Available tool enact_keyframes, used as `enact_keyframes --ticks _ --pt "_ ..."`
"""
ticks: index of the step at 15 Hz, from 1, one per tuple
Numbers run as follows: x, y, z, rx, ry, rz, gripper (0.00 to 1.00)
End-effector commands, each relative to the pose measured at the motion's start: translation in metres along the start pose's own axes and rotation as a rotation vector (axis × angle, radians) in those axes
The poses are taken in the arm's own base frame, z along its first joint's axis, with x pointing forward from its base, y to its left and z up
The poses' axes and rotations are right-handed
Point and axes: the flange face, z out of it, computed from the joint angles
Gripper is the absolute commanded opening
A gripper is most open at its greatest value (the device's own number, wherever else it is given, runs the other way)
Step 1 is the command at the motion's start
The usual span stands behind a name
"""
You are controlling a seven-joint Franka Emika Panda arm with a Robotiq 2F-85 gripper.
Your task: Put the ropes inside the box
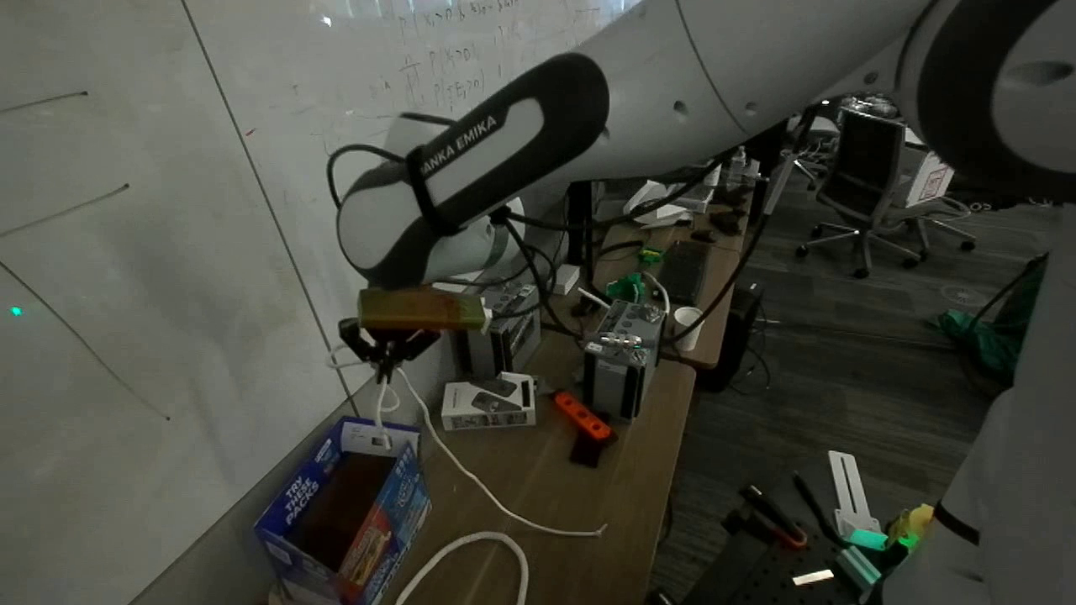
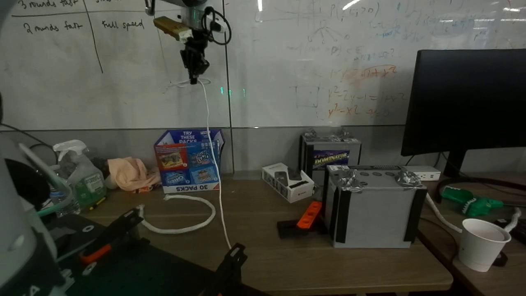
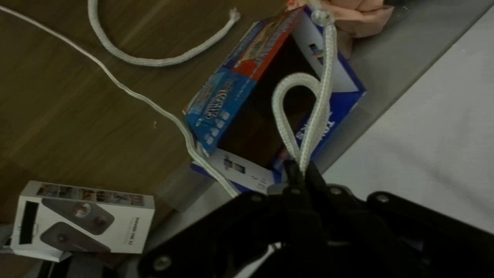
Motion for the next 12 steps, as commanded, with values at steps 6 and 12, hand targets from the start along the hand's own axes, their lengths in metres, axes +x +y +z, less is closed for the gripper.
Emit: enact_keyframes --ticks 6,12 --pt "0.009 -0.096 -0.029 0.063 -0.007 -0.081 0.05" --pt "0.04 -0.061 0.054 0.096 -0.168 -0.066 0.05"
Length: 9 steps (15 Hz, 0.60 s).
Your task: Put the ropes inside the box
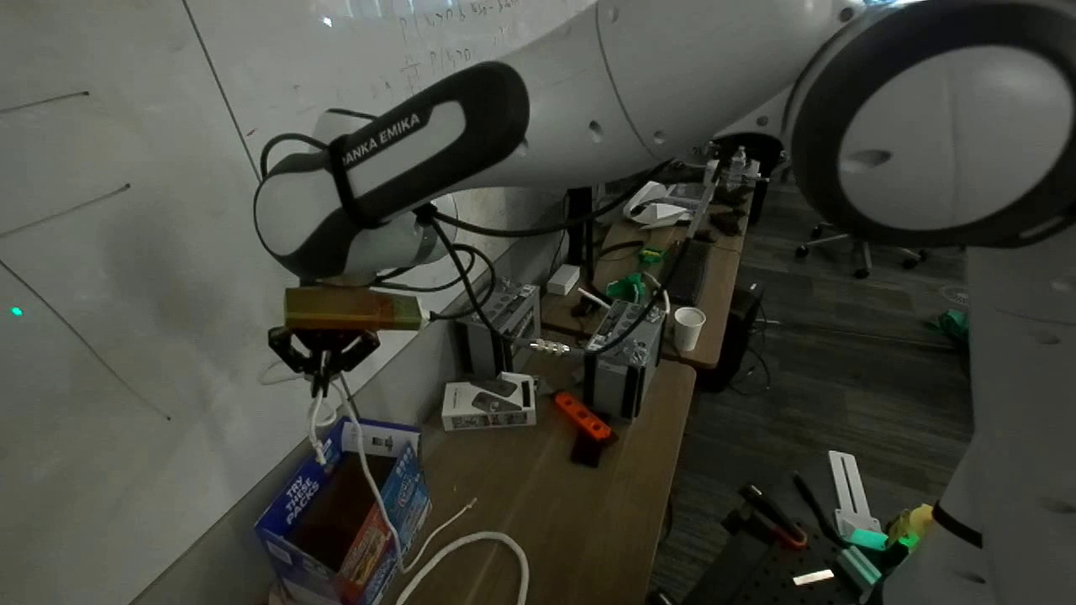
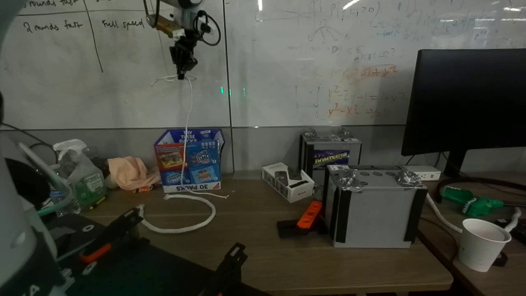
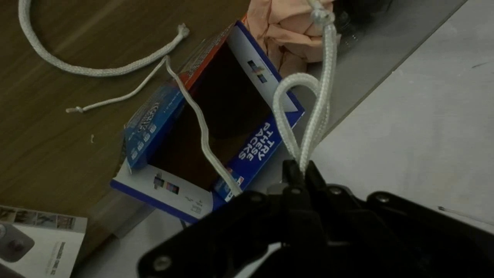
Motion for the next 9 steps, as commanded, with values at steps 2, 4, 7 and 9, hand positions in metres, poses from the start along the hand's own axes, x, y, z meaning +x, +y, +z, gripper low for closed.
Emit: enact_keyframes --ticks 2,4,7,9 --pt "0.031 0.024 0.054 0.05 -0.13 -0.006 0.05" --pt "0.039 0.035 0.078 0.043 -0.187 0.002 0.05" --pt "0.047 0.049 0.111 0.009 -0.276 0.023 0.05" --pt "0.051 0.05 0.122 -0.011 -0.331 0.045 0.05"
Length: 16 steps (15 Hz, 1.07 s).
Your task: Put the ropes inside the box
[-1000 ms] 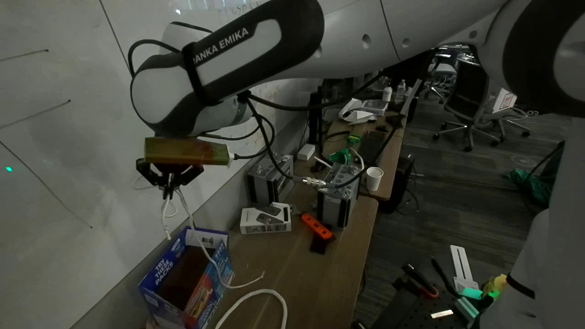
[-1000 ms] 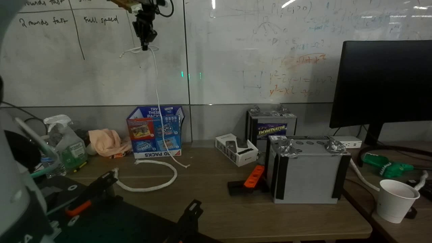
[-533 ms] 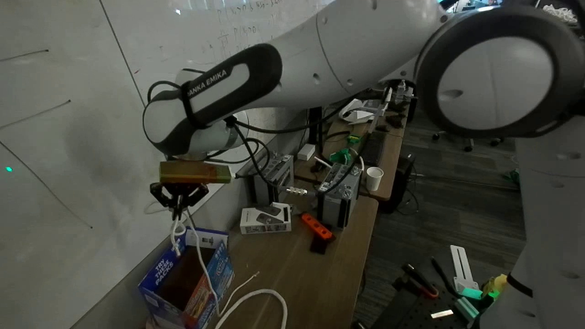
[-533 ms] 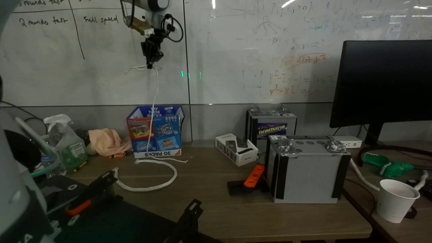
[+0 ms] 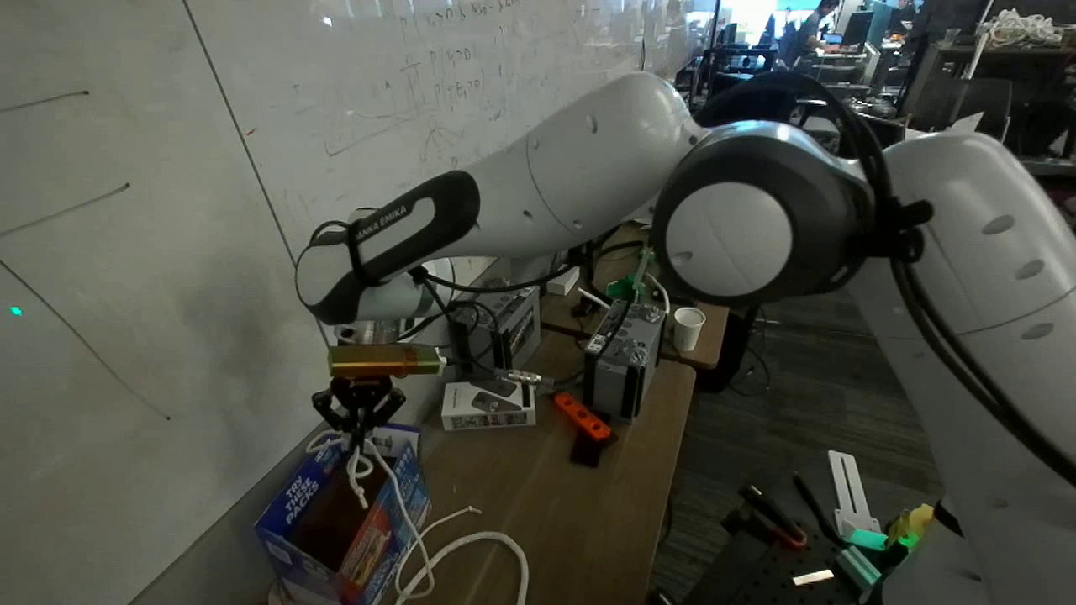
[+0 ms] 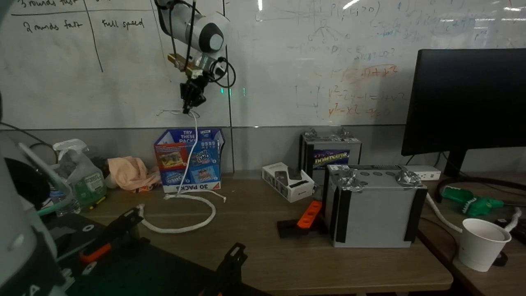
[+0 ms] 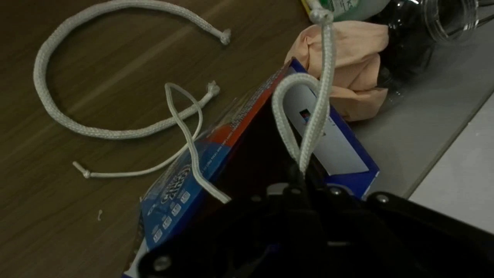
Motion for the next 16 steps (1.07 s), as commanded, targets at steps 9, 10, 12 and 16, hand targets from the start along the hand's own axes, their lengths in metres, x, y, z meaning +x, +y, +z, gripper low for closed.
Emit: enact_keyframes --ticks 9,10,12,16 --pt "0.051 -0.015 0.035 -0.001 -0.071 0.089 0.04" --pt "0.054 -0.014 0.04 -0.008 -0.069 0.099 0.04" --pt "0.058 -0.01 0.047 -0.027 -0.079 0.125 0.04" --pt "0.062 -0.007 0.055 -0.063 -0.105 0.158 0.04"
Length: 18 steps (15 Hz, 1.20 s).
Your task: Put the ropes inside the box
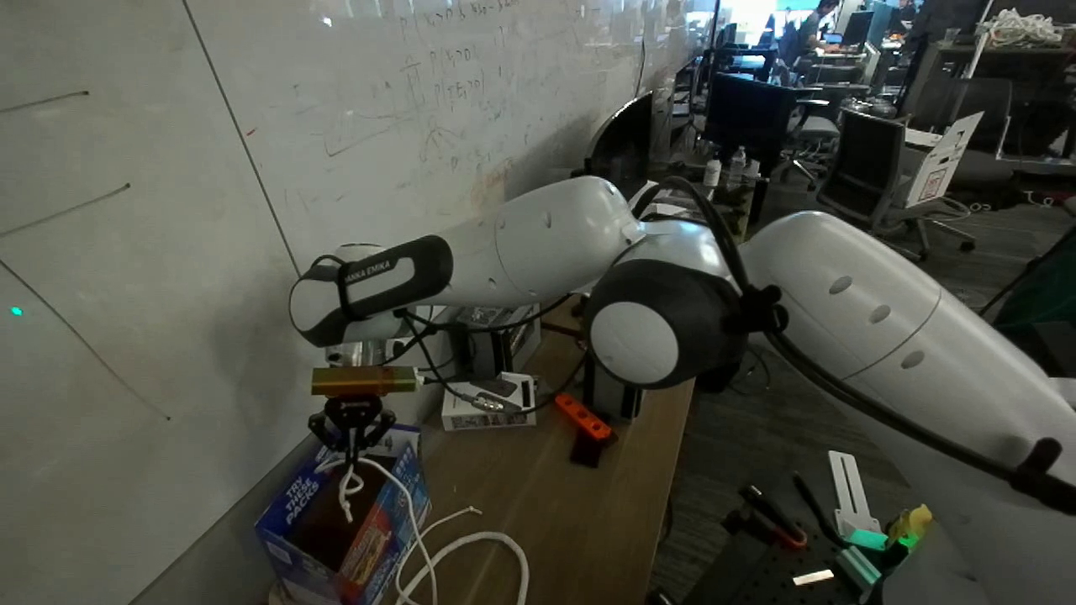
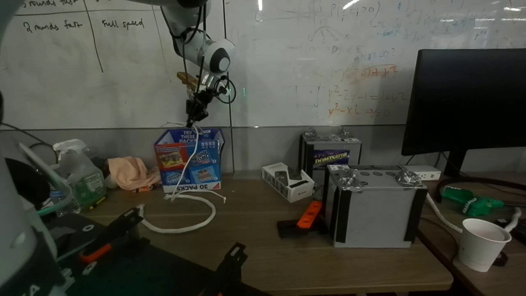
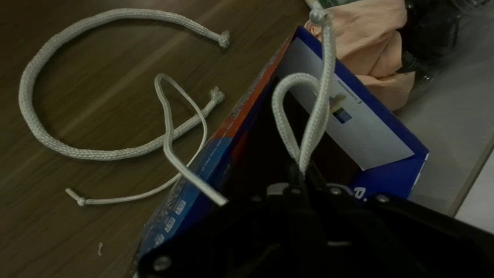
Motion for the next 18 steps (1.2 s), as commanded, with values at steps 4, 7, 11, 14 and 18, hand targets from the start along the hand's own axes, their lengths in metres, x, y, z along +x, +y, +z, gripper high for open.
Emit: enact_keyframes --ticks 4,7,11,14,18 --pt "0.01 -0.01 0.001 -0.042 -0.007 0.043 0.03" --pt "0.012 -0.013 0.004 -0.045 -0.01 0.064 0.32" --pt "0.014 -0.013 0.002 -0.052 0.005 0.083 0.61" --pt "0.013 -0.013 -0.006 -0.067 0.03 0.081 0.83" --pt "0.0 -0.004 -0.025 -0.129 0.07 0.024 1.0"
